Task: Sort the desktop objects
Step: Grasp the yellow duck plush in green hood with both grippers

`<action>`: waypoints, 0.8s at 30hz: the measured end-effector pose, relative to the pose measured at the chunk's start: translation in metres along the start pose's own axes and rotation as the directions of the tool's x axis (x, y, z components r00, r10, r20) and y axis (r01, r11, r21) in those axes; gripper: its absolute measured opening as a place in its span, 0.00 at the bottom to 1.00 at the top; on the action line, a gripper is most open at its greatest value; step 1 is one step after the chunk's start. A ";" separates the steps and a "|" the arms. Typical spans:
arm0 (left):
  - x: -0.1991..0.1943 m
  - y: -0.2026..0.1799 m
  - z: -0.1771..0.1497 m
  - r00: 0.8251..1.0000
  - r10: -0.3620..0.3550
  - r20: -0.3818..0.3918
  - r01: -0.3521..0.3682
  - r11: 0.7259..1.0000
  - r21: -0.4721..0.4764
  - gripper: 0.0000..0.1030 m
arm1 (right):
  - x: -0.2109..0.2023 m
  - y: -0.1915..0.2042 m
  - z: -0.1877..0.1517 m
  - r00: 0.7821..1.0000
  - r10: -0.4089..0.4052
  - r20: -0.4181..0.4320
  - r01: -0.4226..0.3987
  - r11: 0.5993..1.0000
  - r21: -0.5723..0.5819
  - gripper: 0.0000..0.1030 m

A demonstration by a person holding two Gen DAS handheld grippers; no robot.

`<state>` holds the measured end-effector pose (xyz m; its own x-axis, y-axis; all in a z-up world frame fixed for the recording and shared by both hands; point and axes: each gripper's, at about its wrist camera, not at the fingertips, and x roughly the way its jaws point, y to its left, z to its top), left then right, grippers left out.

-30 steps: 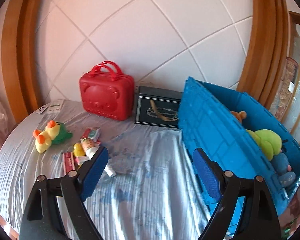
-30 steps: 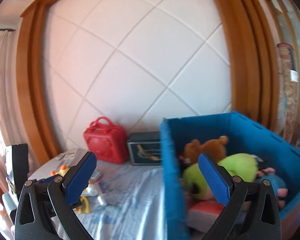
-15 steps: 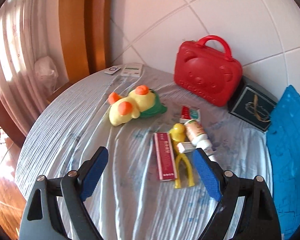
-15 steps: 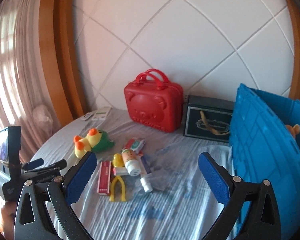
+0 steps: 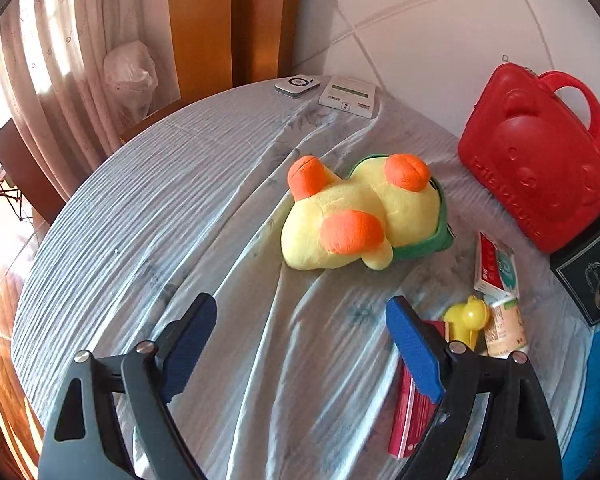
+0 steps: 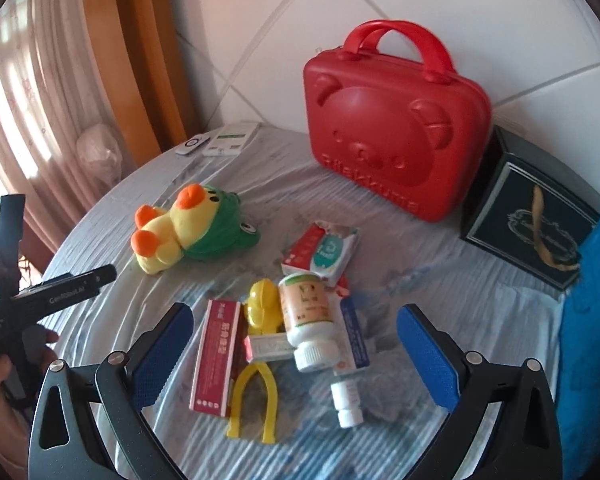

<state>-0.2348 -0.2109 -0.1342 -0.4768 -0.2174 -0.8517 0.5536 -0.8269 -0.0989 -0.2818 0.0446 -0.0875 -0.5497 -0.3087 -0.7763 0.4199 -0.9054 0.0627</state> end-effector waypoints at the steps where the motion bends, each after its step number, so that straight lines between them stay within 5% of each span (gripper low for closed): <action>1: 0.011 -0.005 0.006 1.000 0.010 -0.009 -0.010 1.000 0.009 0.84 | 0.010 0.001 0.005 1.000 0.012 -0.006 -0.012 1.000 -0.009 1.00; 6: 0.055 -0.026 0.024 0.999 -0.010 -0.034 0.011 0.999 0.035 0.84 | 0.068 0.002 0.031 0.997 0.065 -0.043 -0.067 0.997 -0.026 1.00; 11: 0.090 -0.040 0.025 0.995 0.060 -0.077 -0.050 0.992 0.120 0.85 | 0.117 0.011 0.056 0.989 0.117 -0.094 -0.122 0.992 -0.045 1.00; 17: 0.100 -0.021 0.023 0.993 0.101 -0.057 -0.095 0.990 0.100 0.84 | 0.168 0.044 0.065 0.962 0.183 -0.204 -0.213 0.968 -0.131 1.00; 24: 0.099 -0.005 0.026 0.999 -0.010 -0.053 0.011 0.999 0.034 0.84 | 0.199 0.071 0.075 0.938 0.252 -0.238 -0.289 0.947 -0.139 1.00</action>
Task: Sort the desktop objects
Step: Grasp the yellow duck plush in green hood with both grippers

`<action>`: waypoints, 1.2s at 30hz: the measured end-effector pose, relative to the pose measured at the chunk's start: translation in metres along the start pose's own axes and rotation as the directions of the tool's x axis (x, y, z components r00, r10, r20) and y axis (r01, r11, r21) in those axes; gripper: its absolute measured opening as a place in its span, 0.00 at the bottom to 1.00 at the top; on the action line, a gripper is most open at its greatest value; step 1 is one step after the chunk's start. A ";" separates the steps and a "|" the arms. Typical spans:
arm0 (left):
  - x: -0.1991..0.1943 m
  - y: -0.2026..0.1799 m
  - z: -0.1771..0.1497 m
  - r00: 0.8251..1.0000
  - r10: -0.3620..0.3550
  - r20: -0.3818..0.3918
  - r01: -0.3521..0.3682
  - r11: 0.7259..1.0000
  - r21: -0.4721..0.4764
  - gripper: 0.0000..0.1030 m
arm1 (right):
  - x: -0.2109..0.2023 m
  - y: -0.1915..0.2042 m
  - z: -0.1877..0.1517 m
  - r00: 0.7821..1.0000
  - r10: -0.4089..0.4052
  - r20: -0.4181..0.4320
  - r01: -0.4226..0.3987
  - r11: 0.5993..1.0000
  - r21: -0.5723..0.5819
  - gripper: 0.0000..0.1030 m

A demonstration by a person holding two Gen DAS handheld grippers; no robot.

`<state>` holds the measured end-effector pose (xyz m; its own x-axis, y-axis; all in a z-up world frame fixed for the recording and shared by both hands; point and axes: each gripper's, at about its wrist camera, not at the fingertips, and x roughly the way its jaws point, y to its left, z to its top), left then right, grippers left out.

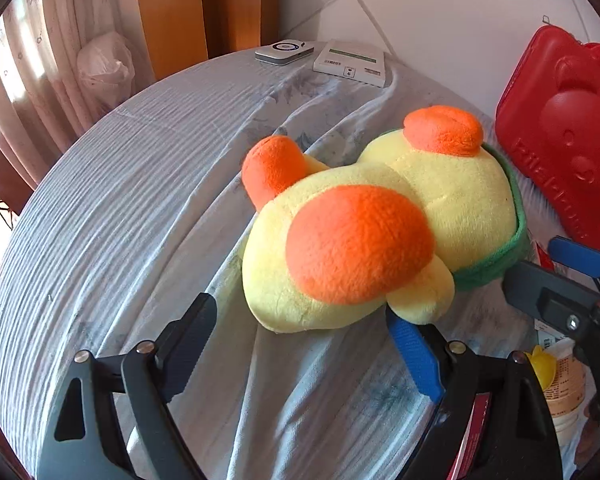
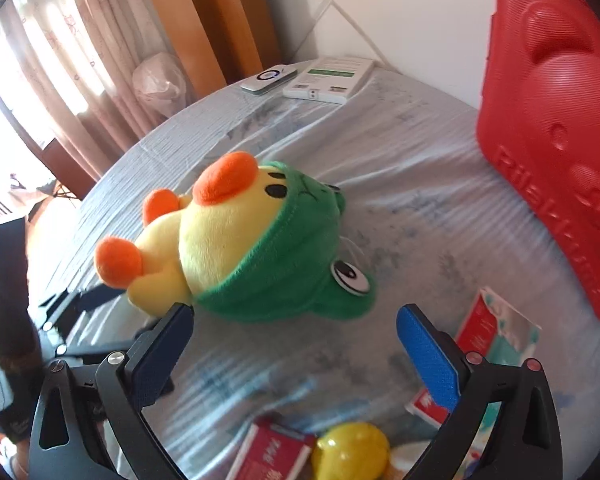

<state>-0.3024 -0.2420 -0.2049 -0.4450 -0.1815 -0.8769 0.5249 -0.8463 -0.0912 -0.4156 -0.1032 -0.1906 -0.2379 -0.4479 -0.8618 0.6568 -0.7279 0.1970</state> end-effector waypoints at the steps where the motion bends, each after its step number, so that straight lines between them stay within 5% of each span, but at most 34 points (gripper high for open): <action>1: 0.001 -0.001 0.000 1.000 -0.008 -0.001 0.008 1.000 0.002 0.84 | 0.005 0.000 0.003 1.000 0.007 -0.009 -0.007 1.000 0.003 1.00; 8: 0.018 -0.010 0.007 1.000 0.002 0.007 -0.002 0.999 0.047 0.84 | 0.030 0.001 0.016 0.999 0.035 -0.026 -0.036 0.999 -0.032 1.00; 13: 0.020 -0.016 0.014 0.999 0.016 0.045 -0.020 0.996 0.082 0.71 | 0.036 0.003 0.018 1.000 0.023 0.004 -0.023 0.999 -0.045 0.99; 21: -0.004 -0.022 0.010 0.994 0.026 0.103 -0.040 0.990 0.138 0.58 | 0.010 0.011 0.007 0.997 -0.019 0.078 0.024 0.997 -0.070 0.70; 23: -0.013 -0.026 0.009 0.992 0.024 0.122 -0.043 0.987 0.154 0.56 | -0.001 0.009 0.004 0.996 -0.025 0.086 0.031 0.998 -0.063 0.54; 26: -0.023 -0.028 0.002 0.994 0.016 0.112 -0.035 0.984 0.173 0.56 | -0.011 0.004 -0.004 0.999 -0.009 0.053 0.011 0.999 -0.036 0.49; 28: -0.025 -0.022 -0.007 0.996 0.011 0.094 -0.027 0.985 0.171 0.57 | -0.020 -0.001 -0.013 0.999 0.017 0.041 -0.017 1.000 -0.013 0.55; 30: -0.024 -0.012 -0.013 0.998 -0.012 0.058 0.003 0.989 0.151 0.59 | -0.029 -0.007 -0.017 0.997 0.060 0.056 -0.061 0.998 0.018 0.76; 31: -0.025 -0.007 -0.016 0.999 -0.018 0.051 0.011 0.992 0.130 0.59 | -0.032 -0.010 -0.016 0.995 0.069 0.068 -0.071 0.997 0.027 0.97; 36: -0.028 -0.002 -0.015 0.998 -0.031 0.051 0.026 0.995 0.099 0.68 | -0.024 -0.004 0.001 0.997 0.054 0.050 -0.053 0.999 -0.014 1.00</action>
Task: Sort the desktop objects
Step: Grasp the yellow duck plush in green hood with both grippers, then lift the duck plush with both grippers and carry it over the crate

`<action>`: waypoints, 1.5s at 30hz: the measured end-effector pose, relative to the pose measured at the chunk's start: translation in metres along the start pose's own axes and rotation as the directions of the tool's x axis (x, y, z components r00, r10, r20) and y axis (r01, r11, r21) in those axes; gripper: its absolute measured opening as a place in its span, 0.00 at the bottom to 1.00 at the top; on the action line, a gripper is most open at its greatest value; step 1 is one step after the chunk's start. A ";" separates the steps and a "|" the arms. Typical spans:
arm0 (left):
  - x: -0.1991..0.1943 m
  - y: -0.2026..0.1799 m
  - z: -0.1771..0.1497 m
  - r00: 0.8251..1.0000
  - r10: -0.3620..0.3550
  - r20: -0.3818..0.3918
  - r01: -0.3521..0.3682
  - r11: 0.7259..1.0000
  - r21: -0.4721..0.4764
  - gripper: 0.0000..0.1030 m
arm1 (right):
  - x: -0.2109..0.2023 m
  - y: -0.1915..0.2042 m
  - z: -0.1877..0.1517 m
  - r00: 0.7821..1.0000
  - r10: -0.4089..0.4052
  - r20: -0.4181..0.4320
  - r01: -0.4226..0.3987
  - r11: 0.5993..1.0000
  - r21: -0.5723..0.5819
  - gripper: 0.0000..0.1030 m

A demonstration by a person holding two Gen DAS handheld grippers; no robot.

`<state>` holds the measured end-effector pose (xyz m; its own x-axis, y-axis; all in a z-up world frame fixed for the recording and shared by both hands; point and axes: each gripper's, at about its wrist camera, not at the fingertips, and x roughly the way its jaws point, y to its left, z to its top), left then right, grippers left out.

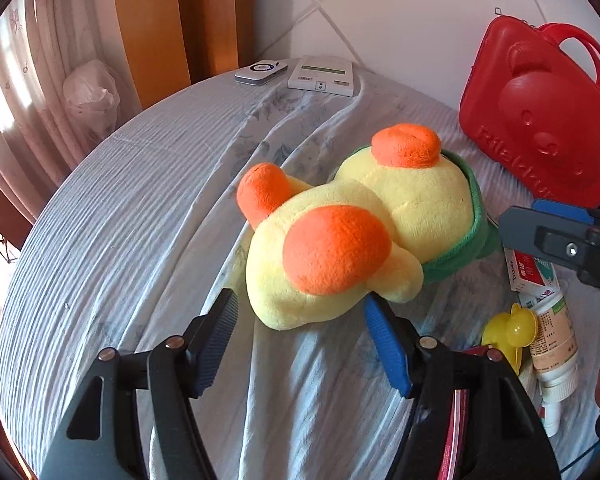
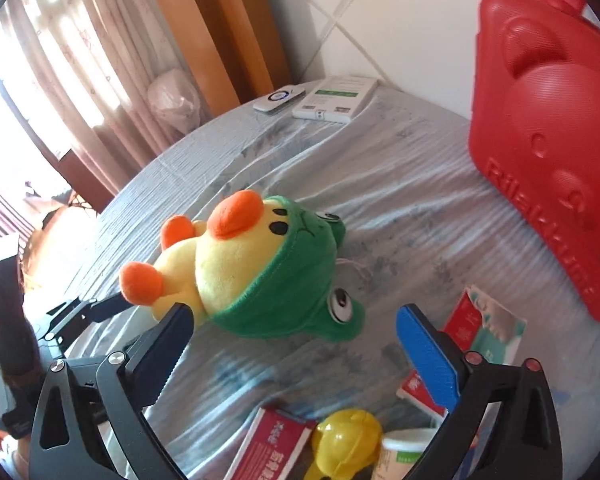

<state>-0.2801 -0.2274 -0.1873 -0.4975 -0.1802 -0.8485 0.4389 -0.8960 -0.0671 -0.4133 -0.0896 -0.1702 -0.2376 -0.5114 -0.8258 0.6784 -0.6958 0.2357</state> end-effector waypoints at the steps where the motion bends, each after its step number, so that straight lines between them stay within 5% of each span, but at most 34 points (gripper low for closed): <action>1: 0.004 -0.001 0.001 1.000 0.007 -0.002 -0.007 1.000 0.004 0.70 | 0.006 0.002 0.002 1.000 0.007 -0.012 -0.007 1.000 -0.006 1.00; 9: 0.041 -0.010 0.017 0.999 0.041 0.000 -0.041 0.998 0.042 0.71 | 0.070 0.009 0.016 0.994 0.045 -0.100 -0.049 0.998 -0.044 1.00; 11: 0.041 -0.012 0.019 0.997 0.070 0.025 -0.071 0.995 0.072 0.64 | 0.070 0.011 0.015 0.996 0.060 -0.072 -0.064 0.997 -0.053 0.82; 14: 0.031 -0.011 0.017 0.998 0.049 0.039 -0.051 0.996 0.070 0.63 | 0.057 0.020 0.010 0.999 0.029 -0.039 -0.032 0.996 -0.082 0.79; 19: -0.011 -0.025 0.010 0.997 0.009 0.081 -0.017 0.994 0.105 0.63 | 0.011 0.023 -0.004 1.000 0.014 0.012 -0.013 0.999 -0.035 0.79; 27: -0.112 -0.079 -0.023 0.976 -0.140 0.167 0.098 0.966 0.237 0.63 | -0.123 0.029 -0.062 0.982 -0.132 0.135 0.127 0.991 0.046 0.79; 34: -0.213 -0.132 -0.063 0.921 -0.309 0.239 0.194 0.892 0.410 0.63 | -0.256 0.046 -0.140 0.916 -0.297 0.268 0.254 0.950 0.184 0.80; 45: -0.326 -0.218 -0.130 0.815 -0.518 0.259 0.277 0.742 0.610 0.63 | -0.416 0.063 -0.257 0.765 -0.527 0.370 0.385 0.835 0.394 0.80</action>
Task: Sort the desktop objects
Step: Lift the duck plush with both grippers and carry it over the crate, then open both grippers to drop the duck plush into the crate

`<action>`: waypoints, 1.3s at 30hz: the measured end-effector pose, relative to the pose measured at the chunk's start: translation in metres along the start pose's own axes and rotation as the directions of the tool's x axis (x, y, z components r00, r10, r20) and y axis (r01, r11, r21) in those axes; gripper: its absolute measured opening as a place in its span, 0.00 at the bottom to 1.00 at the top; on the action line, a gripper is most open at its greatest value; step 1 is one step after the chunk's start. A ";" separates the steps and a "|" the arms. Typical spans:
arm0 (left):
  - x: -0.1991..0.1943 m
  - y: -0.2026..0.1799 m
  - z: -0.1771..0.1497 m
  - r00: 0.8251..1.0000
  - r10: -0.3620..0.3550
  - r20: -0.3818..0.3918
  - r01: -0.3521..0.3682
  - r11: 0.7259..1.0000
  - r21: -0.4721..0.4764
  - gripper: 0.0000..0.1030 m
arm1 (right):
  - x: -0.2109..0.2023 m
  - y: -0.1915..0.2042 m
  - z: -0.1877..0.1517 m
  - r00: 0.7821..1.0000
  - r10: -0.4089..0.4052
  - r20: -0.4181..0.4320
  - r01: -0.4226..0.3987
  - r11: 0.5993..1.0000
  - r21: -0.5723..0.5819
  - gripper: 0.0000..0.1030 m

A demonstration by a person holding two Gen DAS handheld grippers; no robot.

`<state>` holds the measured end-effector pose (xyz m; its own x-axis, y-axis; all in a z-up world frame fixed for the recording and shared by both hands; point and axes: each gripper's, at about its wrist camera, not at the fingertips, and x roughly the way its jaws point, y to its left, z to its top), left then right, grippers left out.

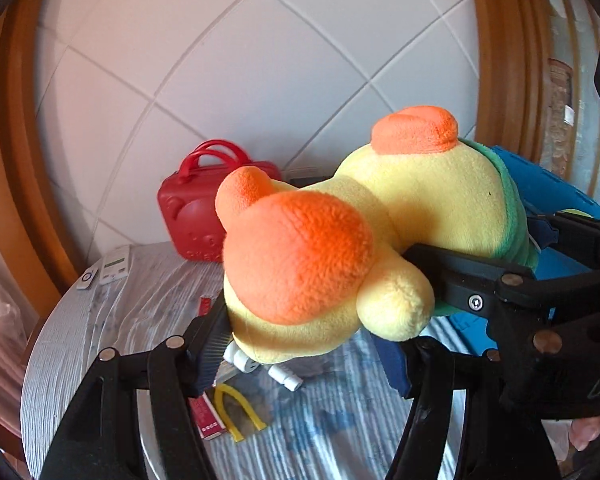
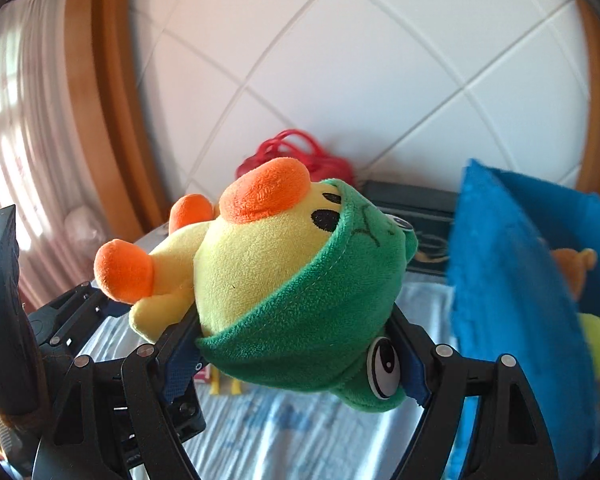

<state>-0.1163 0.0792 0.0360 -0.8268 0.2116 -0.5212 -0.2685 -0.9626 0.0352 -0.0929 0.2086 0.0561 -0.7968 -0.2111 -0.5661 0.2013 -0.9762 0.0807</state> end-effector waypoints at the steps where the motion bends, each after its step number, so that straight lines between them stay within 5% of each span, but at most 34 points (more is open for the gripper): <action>1: -0.005 -0.014 0.005 1.000 -0.016 0.017 0.015 1.000 0.018 0.63 | -0.016 -0.011 -0.001 1.000 -0.020 0.017 0.019 1.000 0.014 0.80; 16: -0.040 -0.219 0.056 0.974 -0.205 0.099 0.186 0.968 0.169 0.63 | -0.169 -0.174 -0.015 0.968 -0.210 0.138 0.195 0.974 0.112 0.83; 27: -0.017 -0.361 0.080 0.971 -0.237 -0.022 0.236 0.946 0.224 0.64 | -0.212 -0.303 -0.031 0.962 -0.248 0.115 0.221 0.953 0.207 0.83; 36: 0.017 -0.407 0.059 0.949 -0.238 -0.206 0.286 0.926 0.248 0.69 | -0.194 -0.357 -0.065 0.976 -0.216 0.003 0.206 0.936 0.286 0.89; 39: 0.023 -0.417 0.054 0.942 -0.239 -0.237 0.297 0.921 0.252 0.71 | -0.185 -0.376 -0.078 0.980 -0.197 -0.029 0.196 0.924 0.327 0.98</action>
<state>-0.0496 0.4945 0.0551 -0.5973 0.3894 -0.7011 -0.6177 -0.7810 0.0924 0.0234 0.6188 0.0665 -0.8040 -0.0131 -0.5945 -0.1562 -0.9600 0.2324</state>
